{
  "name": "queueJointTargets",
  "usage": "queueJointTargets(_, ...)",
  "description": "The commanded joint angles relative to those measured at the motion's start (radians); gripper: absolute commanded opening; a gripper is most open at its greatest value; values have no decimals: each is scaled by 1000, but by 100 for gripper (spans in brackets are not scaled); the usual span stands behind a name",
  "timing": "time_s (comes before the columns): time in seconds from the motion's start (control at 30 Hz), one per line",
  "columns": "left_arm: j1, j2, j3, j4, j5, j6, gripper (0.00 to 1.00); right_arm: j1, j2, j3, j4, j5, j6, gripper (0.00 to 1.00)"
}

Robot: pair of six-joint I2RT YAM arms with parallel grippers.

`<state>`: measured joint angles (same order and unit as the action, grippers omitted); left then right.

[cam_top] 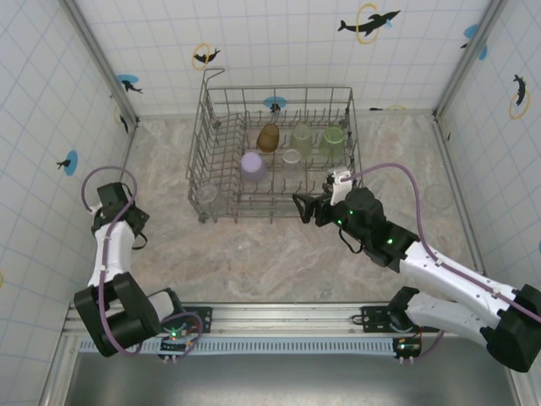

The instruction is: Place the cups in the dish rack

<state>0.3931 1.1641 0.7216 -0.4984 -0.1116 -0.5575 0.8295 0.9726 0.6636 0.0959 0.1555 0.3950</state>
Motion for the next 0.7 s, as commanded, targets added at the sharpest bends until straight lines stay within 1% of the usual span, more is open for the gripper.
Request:
queueJointTargets(0.0,3,-7,57,37,29,-7,0,-3,8,10,35,-4,13,99)
queueJointTargets(0.1,4,-7,81,54,45,-22,0,-2,12,13,34,-6,14,99)
queueJointTargets(0.3,2,-20,84,163,179,-64,0,1,31,19,39,-22,22,99)
queueJointTargets(0.43,4,-31,84,225,234,-68,0,5,30,19,38,-25,21,99)
queueJointTargets(0.67,4,-86,28,428,377,-105,0,8,34,10,44,-37,31,99)
